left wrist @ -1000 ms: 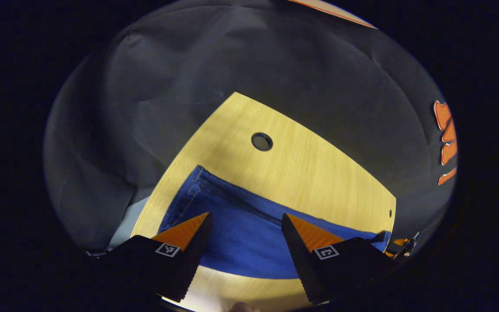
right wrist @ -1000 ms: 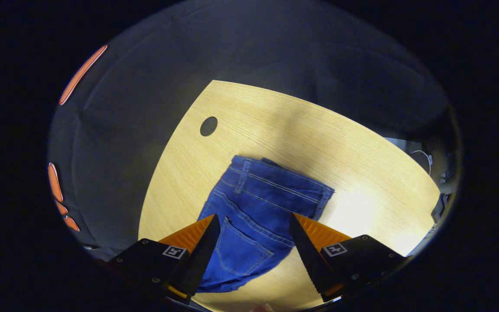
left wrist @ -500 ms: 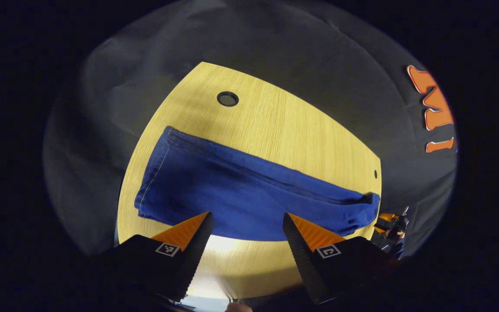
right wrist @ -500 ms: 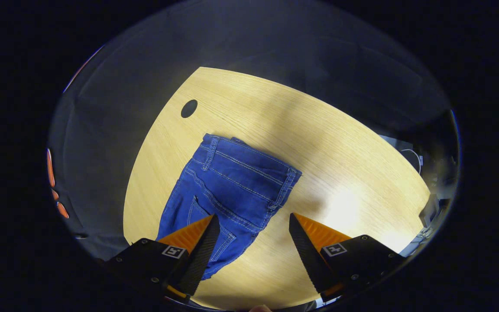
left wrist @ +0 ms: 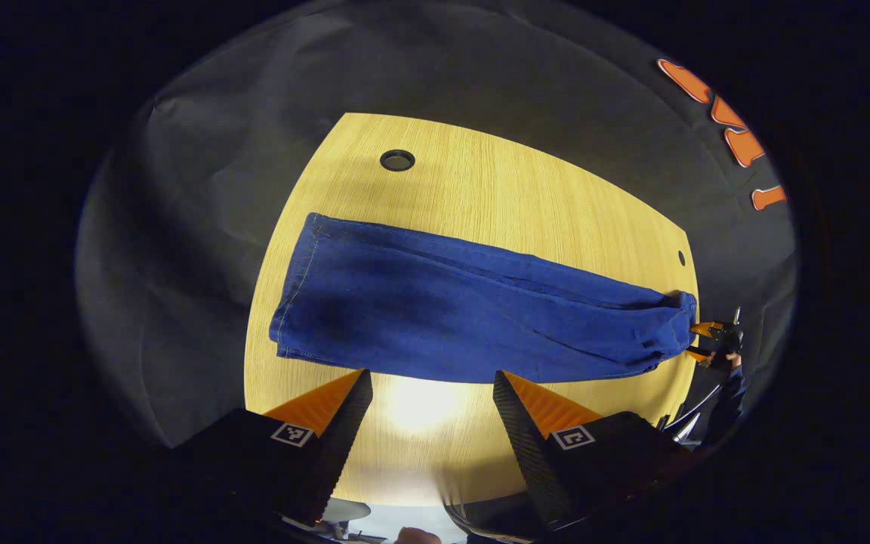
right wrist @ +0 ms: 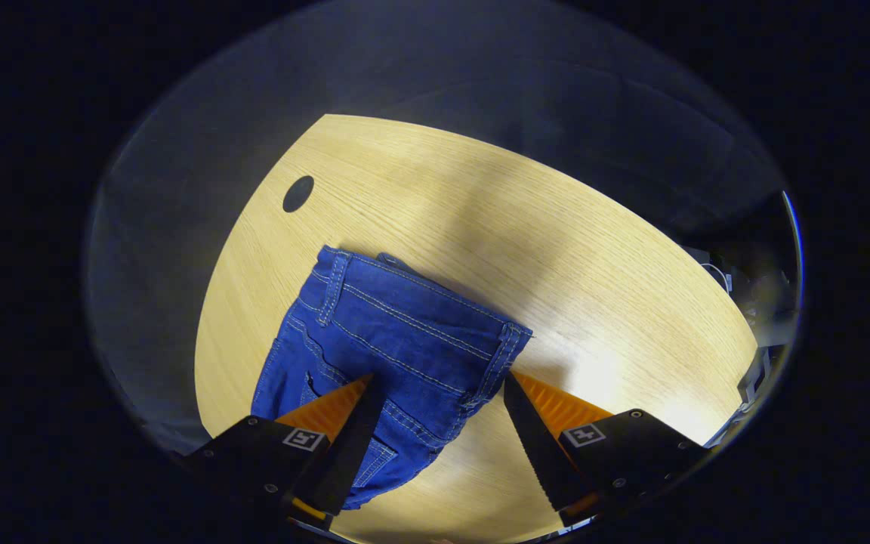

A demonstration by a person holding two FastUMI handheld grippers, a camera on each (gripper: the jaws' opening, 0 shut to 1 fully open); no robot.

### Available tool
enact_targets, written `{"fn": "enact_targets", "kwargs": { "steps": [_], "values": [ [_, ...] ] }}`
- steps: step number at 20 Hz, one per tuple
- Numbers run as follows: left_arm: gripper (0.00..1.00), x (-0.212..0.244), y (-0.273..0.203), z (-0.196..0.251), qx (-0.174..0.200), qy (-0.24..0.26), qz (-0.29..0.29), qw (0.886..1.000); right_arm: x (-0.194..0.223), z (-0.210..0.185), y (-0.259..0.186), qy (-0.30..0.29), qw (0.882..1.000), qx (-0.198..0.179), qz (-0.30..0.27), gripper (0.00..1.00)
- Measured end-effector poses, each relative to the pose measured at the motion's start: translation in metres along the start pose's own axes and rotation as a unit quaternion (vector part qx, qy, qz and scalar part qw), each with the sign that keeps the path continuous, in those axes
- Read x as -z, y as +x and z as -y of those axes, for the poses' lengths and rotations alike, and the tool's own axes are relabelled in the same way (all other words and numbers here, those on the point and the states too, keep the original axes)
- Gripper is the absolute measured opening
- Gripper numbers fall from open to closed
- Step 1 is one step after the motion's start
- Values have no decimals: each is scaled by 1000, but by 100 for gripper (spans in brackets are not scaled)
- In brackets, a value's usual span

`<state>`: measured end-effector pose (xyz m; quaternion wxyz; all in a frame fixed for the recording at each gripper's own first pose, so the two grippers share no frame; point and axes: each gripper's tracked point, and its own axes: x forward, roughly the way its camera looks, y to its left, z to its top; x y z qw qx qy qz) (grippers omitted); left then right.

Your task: Grasp the waist and the cuffs of the jeans and fold them to make the two legs overlap; first hold the waist and fold one-third of the jeans toward the cuffs, then hold the cuffs and fold the remaining one-third in the same direction to finish folding.

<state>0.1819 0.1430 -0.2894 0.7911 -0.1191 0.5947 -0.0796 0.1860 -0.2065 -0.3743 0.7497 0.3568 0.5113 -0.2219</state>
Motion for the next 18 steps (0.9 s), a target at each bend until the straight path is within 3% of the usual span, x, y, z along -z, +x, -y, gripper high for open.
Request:
{"fn": "enact_targets", "kwargs": {
  "steps": [3,7,8,9,12,14,18],
  "values": [
    [98,-1,3,1,-4,-1,25,1000,-1,0,0,-25,999,13,16,90],
    [98,-7,7,5,-35,11,83,996,0,-7,6,-38,998,-10,46,37],
    [99,-14,7,7,-47,19,109,993,1,-7,2,-27,998,-21,53,39],
    [99,-21,9,8,-61,31,137,988,-4,-8,-3,-22,998,-23,61,22],
    [98,-37,3,8,-96,59,205,972,-2,-18,-2,-44,995,-28,82,22],
    [97,-46,2,3,-111,71,235,963,-7,-31,-19,-35,992,-59,104,21],
    [97,-49,5,1,-99,60,244,963,5,-60,-71,-53,983,-114,135,21]
  ]
}}
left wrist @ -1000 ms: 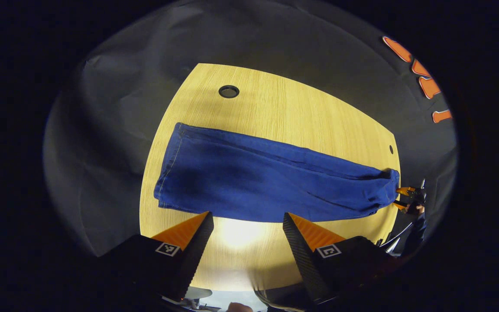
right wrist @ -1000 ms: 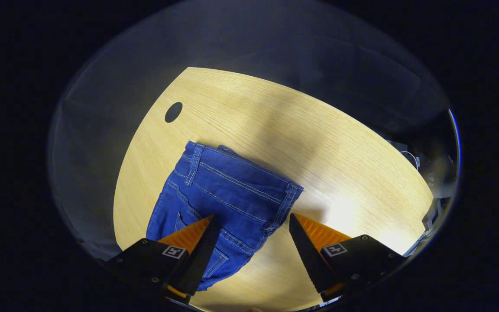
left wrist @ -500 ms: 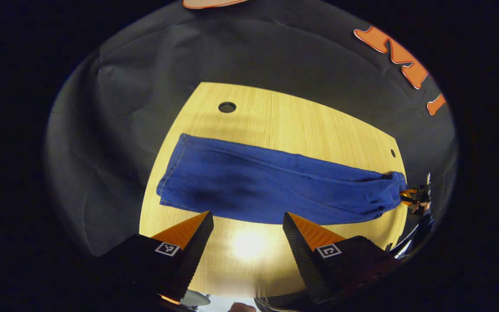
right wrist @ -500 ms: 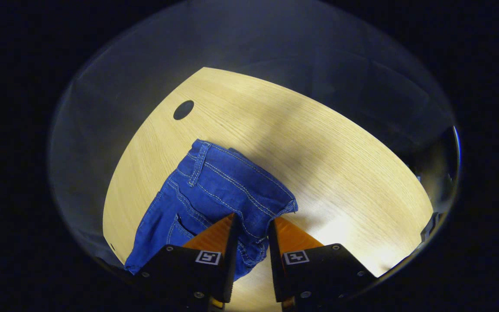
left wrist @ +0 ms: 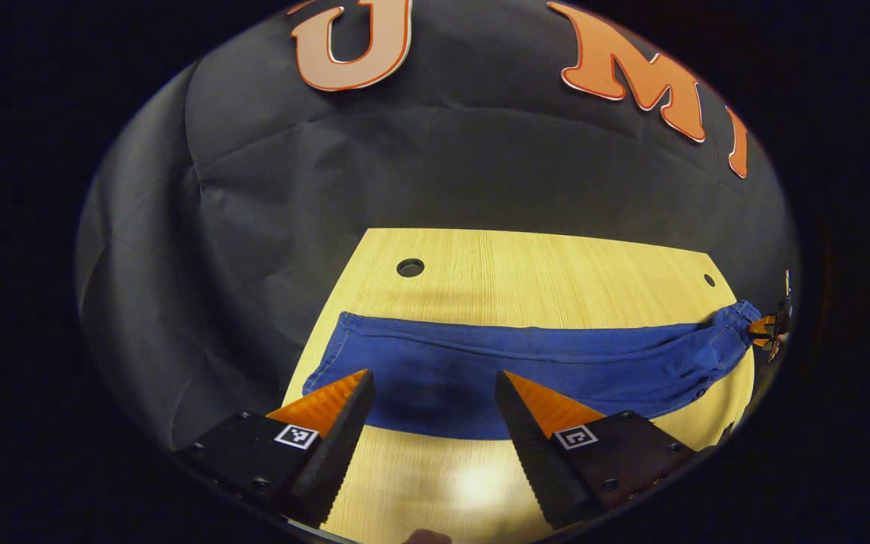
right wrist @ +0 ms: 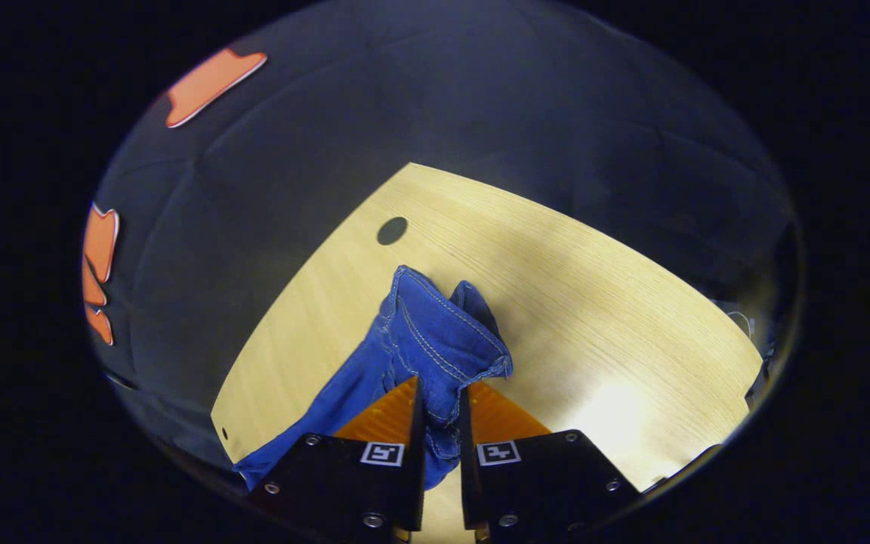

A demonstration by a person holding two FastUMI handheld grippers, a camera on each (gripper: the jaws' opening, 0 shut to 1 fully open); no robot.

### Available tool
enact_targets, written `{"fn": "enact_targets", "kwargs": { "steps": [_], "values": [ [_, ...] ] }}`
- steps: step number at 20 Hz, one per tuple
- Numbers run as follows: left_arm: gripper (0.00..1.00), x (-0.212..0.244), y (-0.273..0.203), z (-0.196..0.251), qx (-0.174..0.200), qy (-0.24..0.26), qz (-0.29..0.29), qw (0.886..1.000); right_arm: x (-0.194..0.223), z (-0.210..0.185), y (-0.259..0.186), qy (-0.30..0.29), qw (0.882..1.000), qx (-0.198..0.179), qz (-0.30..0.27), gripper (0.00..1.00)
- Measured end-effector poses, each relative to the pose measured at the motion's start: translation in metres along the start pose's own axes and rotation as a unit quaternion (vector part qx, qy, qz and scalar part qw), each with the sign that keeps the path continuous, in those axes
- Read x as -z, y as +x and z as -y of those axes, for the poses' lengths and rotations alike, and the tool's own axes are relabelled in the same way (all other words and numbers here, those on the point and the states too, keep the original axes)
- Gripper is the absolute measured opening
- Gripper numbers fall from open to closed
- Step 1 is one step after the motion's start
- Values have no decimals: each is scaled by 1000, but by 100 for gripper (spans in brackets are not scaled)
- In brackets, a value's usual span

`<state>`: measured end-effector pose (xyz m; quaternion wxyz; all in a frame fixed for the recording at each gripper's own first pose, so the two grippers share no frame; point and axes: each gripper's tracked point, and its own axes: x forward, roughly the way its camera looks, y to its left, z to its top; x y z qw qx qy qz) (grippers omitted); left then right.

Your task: Grasp the waist and the cuffs of the jeans and fold them to make the two legs overlap; first hold the waist and fold one-third of the jeans toward the cuffs, then hold the cuffs and fold the remaining one-third in the same direction to finish folding.

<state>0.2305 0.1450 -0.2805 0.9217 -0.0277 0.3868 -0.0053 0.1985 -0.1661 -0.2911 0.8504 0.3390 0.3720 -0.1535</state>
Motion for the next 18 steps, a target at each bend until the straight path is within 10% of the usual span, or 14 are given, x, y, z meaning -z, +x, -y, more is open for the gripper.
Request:
{"fn": "enact_targets", "kwargs": {
  "steps": [7,18],
  "values": [
    [98,1,6,-19,9,-12,3,1000,27,-98,-55,-13,994,-111,21,20],
    [99,15,13,-34,10,-82,-22,996,100,-154,-58,-107,986,-127,-17,20]
  ]
}}
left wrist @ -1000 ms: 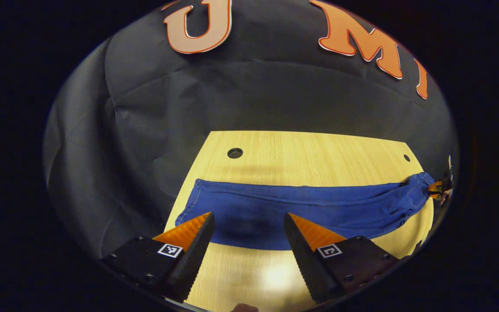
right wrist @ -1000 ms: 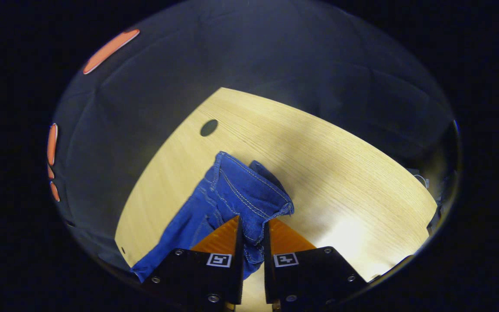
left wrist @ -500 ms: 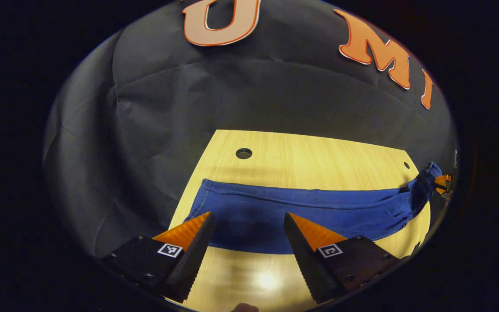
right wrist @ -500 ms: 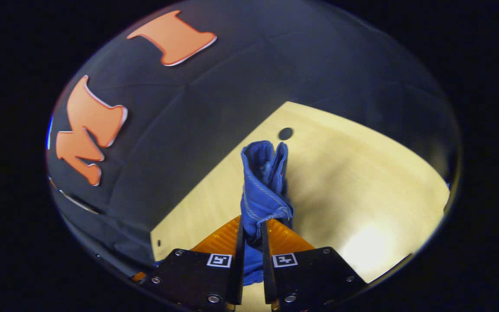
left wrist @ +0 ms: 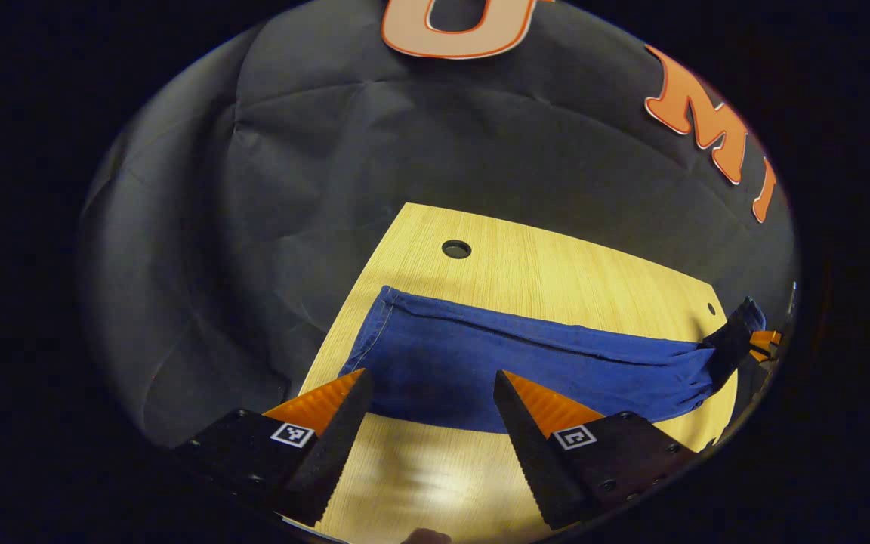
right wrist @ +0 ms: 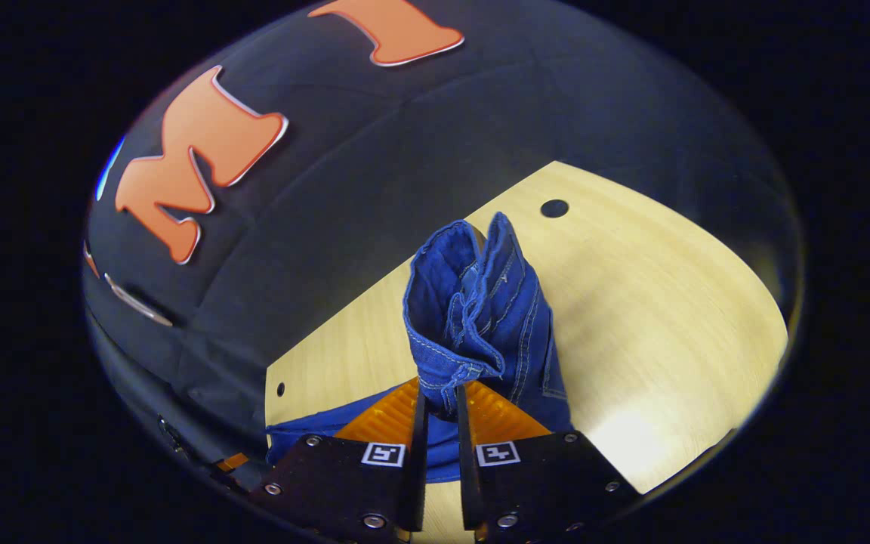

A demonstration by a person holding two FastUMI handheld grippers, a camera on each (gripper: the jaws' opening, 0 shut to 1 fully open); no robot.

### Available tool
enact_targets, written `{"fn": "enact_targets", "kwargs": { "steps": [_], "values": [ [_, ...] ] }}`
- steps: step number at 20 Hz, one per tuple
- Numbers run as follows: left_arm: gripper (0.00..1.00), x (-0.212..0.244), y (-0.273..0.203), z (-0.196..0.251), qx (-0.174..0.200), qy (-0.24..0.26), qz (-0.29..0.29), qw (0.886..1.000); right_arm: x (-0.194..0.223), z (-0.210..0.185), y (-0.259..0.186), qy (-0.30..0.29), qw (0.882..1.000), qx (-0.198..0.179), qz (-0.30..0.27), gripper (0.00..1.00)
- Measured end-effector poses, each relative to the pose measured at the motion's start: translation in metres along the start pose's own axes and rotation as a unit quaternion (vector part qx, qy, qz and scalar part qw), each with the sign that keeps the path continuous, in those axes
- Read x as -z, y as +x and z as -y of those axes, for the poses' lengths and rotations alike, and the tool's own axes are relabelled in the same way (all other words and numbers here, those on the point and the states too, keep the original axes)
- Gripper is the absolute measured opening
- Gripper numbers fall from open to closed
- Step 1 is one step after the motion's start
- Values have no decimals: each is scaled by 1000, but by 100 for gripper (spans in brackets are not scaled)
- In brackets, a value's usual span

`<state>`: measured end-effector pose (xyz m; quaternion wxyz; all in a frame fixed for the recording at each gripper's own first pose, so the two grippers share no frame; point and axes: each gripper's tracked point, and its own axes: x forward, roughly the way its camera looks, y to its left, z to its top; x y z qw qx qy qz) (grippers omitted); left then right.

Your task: Grasp the waist and the cuffs of the jeans and fold them to make the two legs overlap; first hold the waist and fold one-third of the jeans toward the cuffs, then hold the cuffs and fold the remaining one-third in the same direction to finish folding.

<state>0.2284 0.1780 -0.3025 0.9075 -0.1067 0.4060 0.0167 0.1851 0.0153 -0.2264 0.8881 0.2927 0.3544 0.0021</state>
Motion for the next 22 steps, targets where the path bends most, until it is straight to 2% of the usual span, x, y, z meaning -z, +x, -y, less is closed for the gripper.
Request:
{"fn": "enact_targets", "kwargs": {
  "steps": [5,12,13,19,22],
  "values": [
    [99,0,4,0,-14,-16,-8,1000,49,-40,9,-47,997,-35,-49,20],
    [99,1,6,-2,-15,-25,-18,999,115,-69,21,-77,988,-58,-120,20],
    [99,2,5,-2,-15,-24,-22,999,124,-67,19,-80,986,-54,-136,20],
    [98,10,4,2,7,-42,-53,998,134,-70,29,-57,990,-24,-128,20],
    [98,12,8,6,28,-65,-67,995,142,-66,35,-59,990,6,-131,20]
  ]
}}
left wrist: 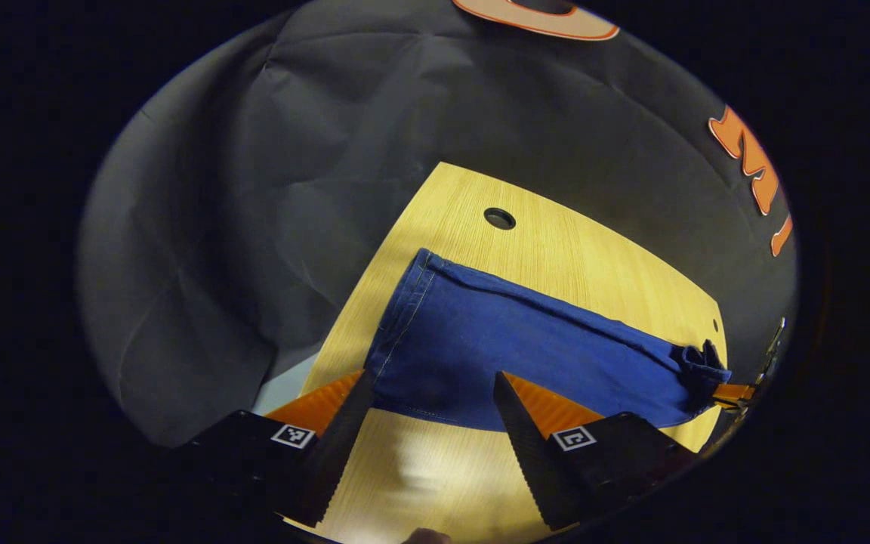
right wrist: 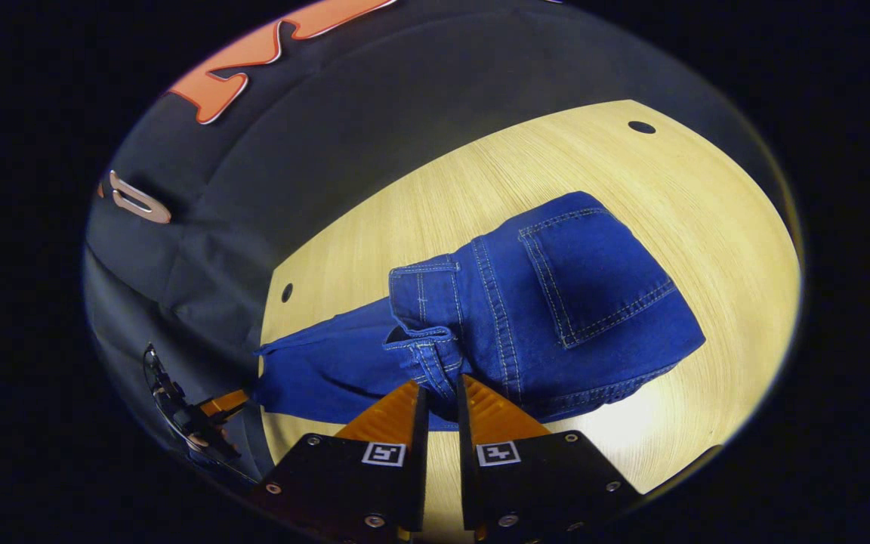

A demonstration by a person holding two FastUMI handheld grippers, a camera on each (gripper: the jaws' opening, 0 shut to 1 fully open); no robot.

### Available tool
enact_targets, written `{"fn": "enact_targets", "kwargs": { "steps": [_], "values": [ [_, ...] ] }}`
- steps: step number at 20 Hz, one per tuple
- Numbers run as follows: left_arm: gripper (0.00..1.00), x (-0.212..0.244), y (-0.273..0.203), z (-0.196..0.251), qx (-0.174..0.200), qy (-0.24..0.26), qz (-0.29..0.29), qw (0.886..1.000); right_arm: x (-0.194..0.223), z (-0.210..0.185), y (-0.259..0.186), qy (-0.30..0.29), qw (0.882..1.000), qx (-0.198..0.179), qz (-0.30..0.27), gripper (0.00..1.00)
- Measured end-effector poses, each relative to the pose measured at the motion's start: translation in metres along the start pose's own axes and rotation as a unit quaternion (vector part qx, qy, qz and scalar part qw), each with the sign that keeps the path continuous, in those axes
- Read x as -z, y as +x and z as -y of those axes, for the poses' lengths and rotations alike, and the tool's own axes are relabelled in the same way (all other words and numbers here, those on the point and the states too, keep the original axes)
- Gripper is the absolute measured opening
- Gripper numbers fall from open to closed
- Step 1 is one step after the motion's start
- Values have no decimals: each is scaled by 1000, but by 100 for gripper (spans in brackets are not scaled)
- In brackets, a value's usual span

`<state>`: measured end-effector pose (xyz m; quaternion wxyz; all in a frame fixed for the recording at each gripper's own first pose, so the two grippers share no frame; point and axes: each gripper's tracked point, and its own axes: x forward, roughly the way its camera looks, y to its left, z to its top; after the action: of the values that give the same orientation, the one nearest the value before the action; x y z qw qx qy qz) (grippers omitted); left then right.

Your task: Grasp the waist and the cuffs of the jeans and fold them to make the two legs overlap; first hold the waist and fold one-third of the jeans toward the cuffs, then hold the cuffs and fold the remaining one-third in the same direction to finish folding.

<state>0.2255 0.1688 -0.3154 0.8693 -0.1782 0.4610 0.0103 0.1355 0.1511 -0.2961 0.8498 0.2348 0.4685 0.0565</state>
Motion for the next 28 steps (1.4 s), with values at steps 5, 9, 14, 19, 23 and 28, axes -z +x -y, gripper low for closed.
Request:
{"fn": "enact_targets", "kwargs": {
  "steps": [5,9,14,19,23,28],
  "values": [
    [98,7,0,0,16,-49,-36,998,4,0,10,40,998,40,4,20],
    [98,5,1,0,13,-51,-31,998,2,0,8,41,998,53,18,20],
    [98,8,0,1,27,-61,-47,997,-3,1,4,30,998,49,27,20],
    [98,9,-3,-2,15,-51,-38,998,0,-4,2,28,999,41,5,20],
    [98,11,-4,-5,9,-61,-39,997,0,1,2,24,998,54,1,20],
    [98,11,-4,-7,2,-62,-41,997,-3,1,5,21,998,50,18,20]
  ]
}}
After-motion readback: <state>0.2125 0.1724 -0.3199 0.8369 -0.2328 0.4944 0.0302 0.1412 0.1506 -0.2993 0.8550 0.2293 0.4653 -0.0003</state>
